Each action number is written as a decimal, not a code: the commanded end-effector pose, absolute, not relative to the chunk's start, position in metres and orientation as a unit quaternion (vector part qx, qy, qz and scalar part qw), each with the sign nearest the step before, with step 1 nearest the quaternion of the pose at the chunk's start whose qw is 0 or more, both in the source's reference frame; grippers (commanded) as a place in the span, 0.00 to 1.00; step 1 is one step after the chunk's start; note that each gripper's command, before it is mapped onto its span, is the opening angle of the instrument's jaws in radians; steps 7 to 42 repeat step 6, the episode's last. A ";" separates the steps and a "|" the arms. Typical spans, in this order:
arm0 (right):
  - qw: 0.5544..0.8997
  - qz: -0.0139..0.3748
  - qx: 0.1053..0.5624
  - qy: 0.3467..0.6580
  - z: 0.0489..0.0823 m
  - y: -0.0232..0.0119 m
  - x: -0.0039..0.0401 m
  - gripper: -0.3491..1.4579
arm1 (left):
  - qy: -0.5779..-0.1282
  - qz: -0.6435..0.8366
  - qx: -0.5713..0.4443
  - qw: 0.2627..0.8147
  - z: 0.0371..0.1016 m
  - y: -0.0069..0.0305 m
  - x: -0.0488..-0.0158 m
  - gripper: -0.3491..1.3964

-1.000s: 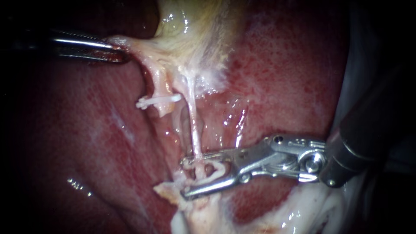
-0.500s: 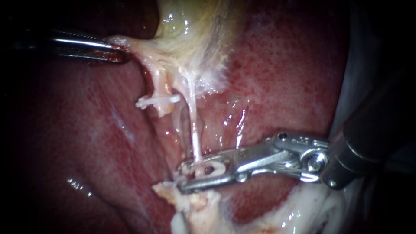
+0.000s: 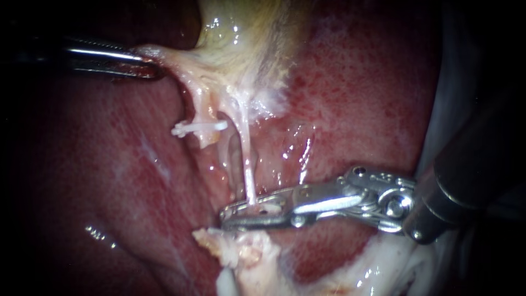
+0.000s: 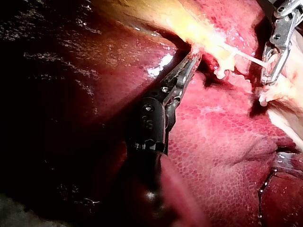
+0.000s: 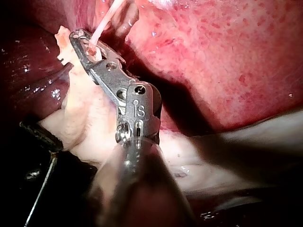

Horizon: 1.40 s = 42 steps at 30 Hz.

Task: Clipping first clip right tube

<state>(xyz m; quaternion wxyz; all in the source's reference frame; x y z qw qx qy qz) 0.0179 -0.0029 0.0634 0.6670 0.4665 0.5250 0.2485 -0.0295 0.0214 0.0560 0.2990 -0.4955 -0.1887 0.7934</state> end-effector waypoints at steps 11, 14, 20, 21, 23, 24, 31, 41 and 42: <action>0.668 0.247 0.467 0.524 0.0636 -0.0029 0.0178 0.00 | -0.189 0.793 -0.495 0.299 0.0560 0.0214 -0.0296 0.00; 0.668 0.247 0.467 0.524 0.0636 -0.0029 0.0178 0.00 | -0.189 0.793 -0.495 0.299 0.0560 0.0214 -0.0296 0.00; 0.668 0.247 0.467 0.524 0.0636 -0.0029 0.0178 0.00 | -0.189 0.793 -0.495 0.299 0.0560 0.0214 -0.0296 0.00; 0.668 0.247 0.467 0.524 0.0636 -0.0029 0.0178 0.00 | -0.189 0.793 -0.495 0.299 0.0560 0.0214 -0.0296 0.00; 0.668 0.247 0.467 0.524 0.0636 -0.0029 0.0178 0.00 | -0.189 0.793 -0.495 0.299 0.0560 0.0214 -0.0296 0.00; 0.668 0.247 0.467 0.524 0.0636 -0.0029 0.0178 0.00 | -0.189 0.793 -0.495 0.299 0.0560 0.0214 -0.0296 0.00; 0.668 0.247 0.467 0.524 0.0636 -0.0029 0.0178 0.00 | -0.189 0.793 -0.495 0.299 0.0560 0.0214 -0.0296 0.00; 0.668 0.247 0.467 0.524 0.0636 -0.0029 0.0178 0.00 | -0.189 0.793 -0.495 0.299 0.0560 0.0214 -0.0296 0.00; 0.668 0.247 0.467 0.524 0.0636 -0.0029 0.0178 0.00 | -0.189 0.793 -0.495 0.299 0.0560 0.0214 -0.0296 0.00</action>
